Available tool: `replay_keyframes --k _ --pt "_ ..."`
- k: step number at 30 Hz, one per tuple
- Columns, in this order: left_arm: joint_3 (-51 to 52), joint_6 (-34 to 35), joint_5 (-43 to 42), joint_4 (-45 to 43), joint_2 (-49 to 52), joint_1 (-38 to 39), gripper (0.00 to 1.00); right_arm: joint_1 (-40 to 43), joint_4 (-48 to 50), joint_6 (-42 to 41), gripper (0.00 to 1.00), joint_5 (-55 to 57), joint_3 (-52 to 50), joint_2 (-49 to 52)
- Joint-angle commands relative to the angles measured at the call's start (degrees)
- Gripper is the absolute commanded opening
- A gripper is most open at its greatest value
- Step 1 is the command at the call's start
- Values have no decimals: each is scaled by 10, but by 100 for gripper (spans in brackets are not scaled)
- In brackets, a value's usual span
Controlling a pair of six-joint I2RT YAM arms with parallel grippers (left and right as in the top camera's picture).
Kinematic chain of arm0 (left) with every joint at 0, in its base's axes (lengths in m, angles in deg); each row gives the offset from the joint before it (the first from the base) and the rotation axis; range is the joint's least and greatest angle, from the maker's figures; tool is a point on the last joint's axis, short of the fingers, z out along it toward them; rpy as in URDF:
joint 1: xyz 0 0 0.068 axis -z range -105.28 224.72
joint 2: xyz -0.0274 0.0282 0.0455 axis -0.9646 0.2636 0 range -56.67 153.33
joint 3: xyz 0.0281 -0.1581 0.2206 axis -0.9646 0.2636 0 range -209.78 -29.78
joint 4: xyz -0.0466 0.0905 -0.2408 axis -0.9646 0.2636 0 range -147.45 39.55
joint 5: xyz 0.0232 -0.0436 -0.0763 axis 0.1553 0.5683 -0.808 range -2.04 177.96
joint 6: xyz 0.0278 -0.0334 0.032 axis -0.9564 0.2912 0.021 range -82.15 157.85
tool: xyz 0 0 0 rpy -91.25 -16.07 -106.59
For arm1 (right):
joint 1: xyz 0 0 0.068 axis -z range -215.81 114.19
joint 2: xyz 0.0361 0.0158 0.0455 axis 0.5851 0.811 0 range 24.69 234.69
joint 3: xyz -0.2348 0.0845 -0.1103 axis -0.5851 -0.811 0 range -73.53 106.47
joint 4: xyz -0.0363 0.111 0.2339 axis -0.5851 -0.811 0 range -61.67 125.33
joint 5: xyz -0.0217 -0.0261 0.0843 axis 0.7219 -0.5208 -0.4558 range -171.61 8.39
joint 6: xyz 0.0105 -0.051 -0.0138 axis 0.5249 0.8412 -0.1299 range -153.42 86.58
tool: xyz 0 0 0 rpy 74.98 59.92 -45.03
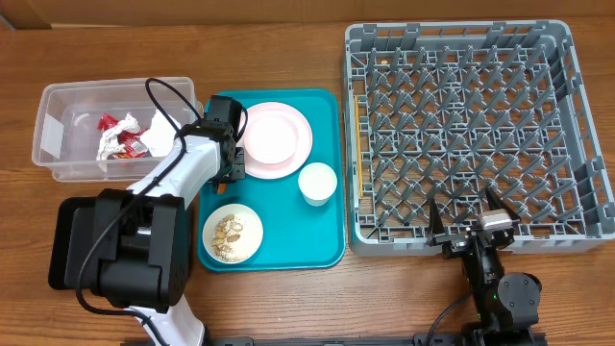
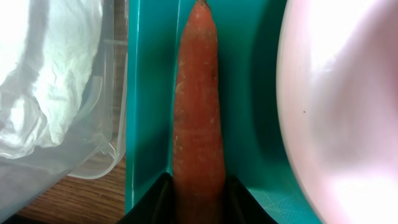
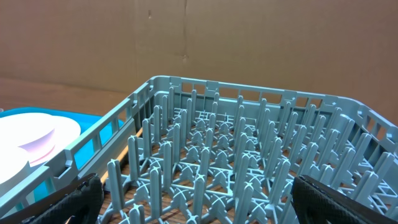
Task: Sort waste into correct bins and load items into the dishwasher
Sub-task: 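Lower the left gripper and grasp the orange carrot, then lift the carrot and carry it left over the black tray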
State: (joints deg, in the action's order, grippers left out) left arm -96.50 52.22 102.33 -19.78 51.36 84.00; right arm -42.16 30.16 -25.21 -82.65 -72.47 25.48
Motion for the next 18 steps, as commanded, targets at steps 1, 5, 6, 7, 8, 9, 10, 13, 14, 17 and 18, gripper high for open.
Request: replay_keyframes --k 1,5,6,7,8,9,10,13,14,17,18 --pt "7 -7 -7 0 7 0 15 4 3 2 100 3 -6 -6" --pt "7 -7 -7 -1 7 0 14 4 3 2 100 3 -6 -6" --pt "7 -7 -7 -1 7 0 13 4 3 2 100 3 -6 -6" --pt "7 -7 -9 -1 7 0 8 4 3 2 100 3 -6 -6" --pt "7 -7 -12 0 7 0 4 4 3 2 100 3 -6 -6" --pt "7 -7 -20 2 6 1 4 4 3 2 100 3 -6 -6" --pt "4 -19 -52 11 6 3 4 4 3 2 100 3 -6 -6" --pt "0 -70 -124 27 6 3 4 4 3 2 100 3 -6 -6" --pt "0 -85 -139 28 6 3 4 4 3 2 100 3 -6 -6" --pt "-3 -97 -161 37 6 3 4 4 3 2 100 3 -6 -6" --pt "-7 -97 -165 43 6 3 4 4 3 2 100 3 -6 -6"
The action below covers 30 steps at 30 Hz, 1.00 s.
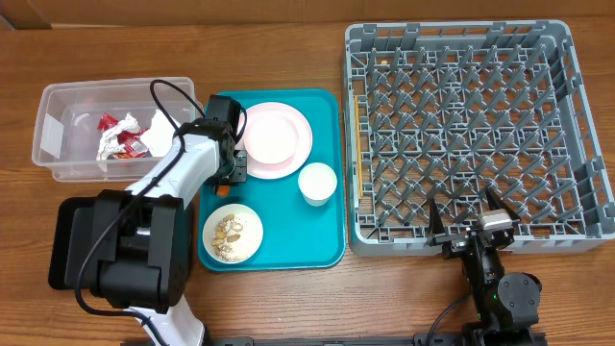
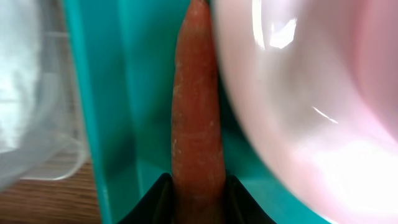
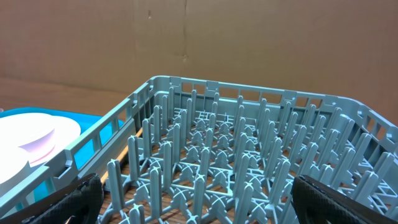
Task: Sort waste into correct bins and load items into the dishwasher
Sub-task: 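Lift the carrot and carry it left over the black tray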
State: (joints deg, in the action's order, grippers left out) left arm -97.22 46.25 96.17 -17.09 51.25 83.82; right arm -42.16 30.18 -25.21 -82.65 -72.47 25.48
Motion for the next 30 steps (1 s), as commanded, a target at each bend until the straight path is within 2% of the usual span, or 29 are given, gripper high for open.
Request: replay_keyframes --k 1,11,17,23,30 --pt "-5 -37 -107 25 7 4 4 4 3 2 100 3 -6 -6" --pt "-121 3 -102 162 -6 3 4 4 3 2 100 3 -6 -6" --pt "-185 113 -8 229 -61 2 4 4 3 2 100 3 -6 -6" --pt "-200 224 59 289 -151 -5 4 4 3 2 100 3 -6 -6" --pt "-199 360 104 328 -244 -75 4 4 3 2 100 3 -6 -6"
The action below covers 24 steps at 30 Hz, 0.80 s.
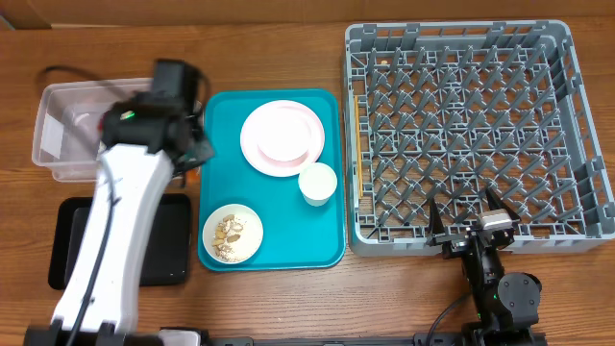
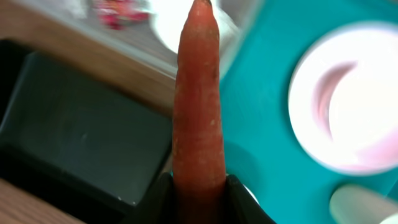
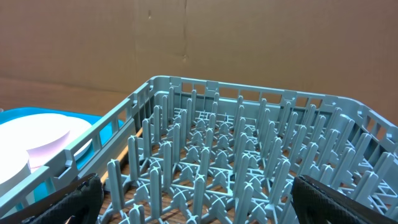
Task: Sort waste into correct bins and load items into the dishwasher
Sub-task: 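Lift the carrot and carry it left over the black tray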
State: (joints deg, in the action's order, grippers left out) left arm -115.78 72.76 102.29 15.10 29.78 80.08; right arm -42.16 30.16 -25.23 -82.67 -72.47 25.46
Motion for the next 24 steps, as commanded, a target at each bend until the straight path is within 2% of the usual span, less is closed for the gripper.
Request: replay_keyframes --k 1,4,10,18,24 --pt "-14 113 43 11 -35 -53 4 4 3 2 100 3 -6 -6" --pt "-12 165 43 27 -40 -107 4 4 3 2 100 3 -6 -6" --pt "53 213 41 8 -40 -200 4 4 3 2 100 3 -6 -6" --pt "241 217 11 -127 -40 -299 4 4 3 2 100 3 -6 -6" --pt "327 194 -2 -229 -40 -323 4 4 3 2 100 3 -6 -6"
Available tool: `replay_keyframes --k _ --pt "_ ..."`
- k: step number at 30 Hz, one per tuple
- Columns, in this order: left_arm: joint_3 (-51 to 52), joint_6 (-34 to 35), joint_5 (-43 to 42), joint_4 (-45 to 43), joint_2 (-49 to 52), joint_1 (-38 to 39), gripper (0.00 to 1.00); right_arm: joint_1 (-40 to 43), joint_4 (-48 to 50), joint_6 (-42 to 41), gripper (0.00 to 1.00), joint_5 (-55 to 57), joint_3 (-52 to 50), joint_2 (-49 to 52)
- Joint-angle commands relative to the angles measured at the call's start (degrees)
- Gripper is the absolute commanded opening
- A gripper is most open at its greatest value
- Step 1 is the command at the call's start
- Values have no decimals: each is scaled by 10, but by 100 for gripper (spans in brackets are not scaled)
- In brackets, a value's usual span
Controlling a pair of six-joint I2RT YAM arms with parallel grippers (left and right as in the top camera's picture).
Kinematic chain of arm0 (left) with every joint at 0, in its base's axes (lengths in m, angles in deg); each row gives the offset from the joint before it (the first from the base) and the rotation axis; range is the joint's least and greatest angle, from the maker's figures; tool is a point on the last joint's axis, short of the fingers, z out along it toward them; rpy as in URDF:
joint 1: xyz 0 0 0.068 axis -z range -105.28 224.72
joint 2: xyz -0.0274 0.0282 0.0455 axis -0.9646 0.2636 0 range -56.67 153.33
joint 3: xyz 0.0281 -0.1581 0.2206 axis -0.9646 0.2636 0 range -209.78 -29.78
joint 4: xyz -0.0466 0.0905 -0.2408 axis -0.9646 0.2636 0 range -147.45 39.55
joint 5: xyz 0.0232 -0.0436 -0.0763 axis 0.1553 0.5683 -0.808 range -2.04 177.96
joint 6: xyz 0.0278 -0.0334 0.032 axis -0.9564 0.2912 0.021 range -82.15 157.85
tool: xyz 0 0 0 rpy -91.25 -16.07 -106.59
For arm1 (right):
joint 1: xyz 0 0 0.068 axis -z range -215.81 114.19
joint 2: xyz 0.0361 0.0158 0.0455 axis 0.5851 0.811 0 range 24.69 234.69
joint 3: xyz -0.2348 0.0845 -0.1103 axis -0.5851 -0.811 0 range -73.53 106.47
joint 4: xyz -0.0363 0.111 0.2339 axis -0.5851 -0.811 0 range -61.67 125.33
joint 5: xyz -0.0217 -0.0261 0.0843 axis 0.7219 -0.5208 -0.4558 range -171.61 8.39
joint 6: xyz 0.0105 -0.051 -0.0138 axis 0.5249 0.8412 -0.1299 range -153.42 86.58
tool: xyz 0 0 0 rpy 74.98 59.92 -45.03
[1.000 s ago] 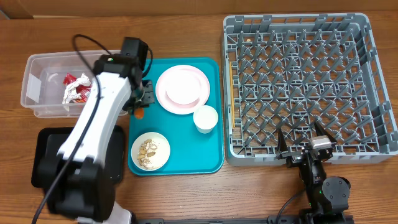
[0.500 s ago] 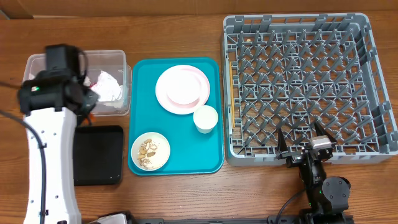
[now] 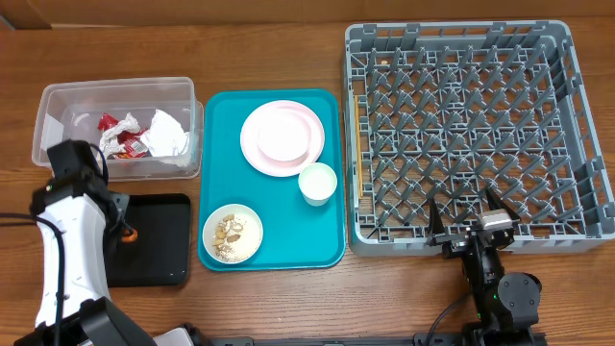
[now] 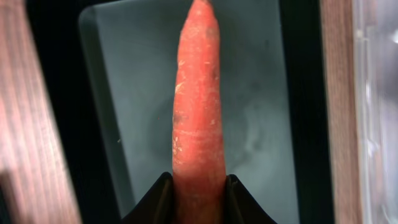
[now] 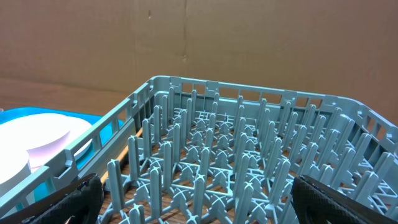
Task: Sort waste into correct bins and load items into the dishwasher
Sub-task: 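Lift the carrot and carry it left over the black tray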
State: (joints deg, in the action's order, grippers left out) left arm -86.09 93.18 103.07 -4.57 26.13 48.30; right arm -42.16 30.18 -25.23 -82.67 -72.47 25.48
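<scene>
My left gripper (image 4: 198,186) is shut on an orange carrot (image 4: 198,99), which points away from the wrist camera over the black tray (image 4: 261,93). From overhead, only the carrot's tip (image 3: 132,234) shows beside the left gripper (image 3: 120,231), above the black tray's (image 3: 159,245) left part. The grey dish rack (image 3: 461,125) fills the right side. My right gripper (image 3: 471,231) stands open at the rack's front edge, with nothing between its fingers (image 5: 81,199).
A clear bin (image 3: 58,125) holding wrappers and crumpled paper stands at the back left. The teal tray (image 3: 327,245) carries a pink plate (image 3: 277,137), a white cup (image 3: 317,183) and a bowl of nuts (image 3: 233,233). The rack's pegs (image 5: 249,143) lie before the right gripper.
The left arm has moved with the carrot from above the gap between the clear bin and the teal tray to over the black tray at the front left. The right arm is unchanged.
My left gripper was shut on the carrot lying along the teal tray's left edge beside the pink plate. It then held the carrot up near the clear bin. Now the carrot hangs over the black tray. The right gripper stayed open at the rack.
</scene>
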Motion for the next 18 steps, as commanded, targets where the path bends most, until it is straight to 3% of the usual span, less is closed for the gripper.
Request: replay_keyframes --k 1,9,10,12,14,15,18 --pt "41 -18 -13 -52 -3 -5 4 4 3 2 100 3 -6 -6" --pt "92 -19 -42 -129 6 -6 4 4 3 2 100 3 -6 -6" --pt "93 -19 -43 -130 7 -6 8 4 3 2 100 3 -6 -6" --pt "93 -20 -45 -126 9 -6 26 4 3 2 100 3 -6 -6" --pt "93 -20 -45 -124 9 -6 56 4 3 2 100 3 -6 -6" --pt "93 -20 -45 -125 9 -6 67 4 3 2 100 3 -6 -6" --pt "86 -20 -47 -127 9 -6 74 4 3 2 100 3 -6 -6"
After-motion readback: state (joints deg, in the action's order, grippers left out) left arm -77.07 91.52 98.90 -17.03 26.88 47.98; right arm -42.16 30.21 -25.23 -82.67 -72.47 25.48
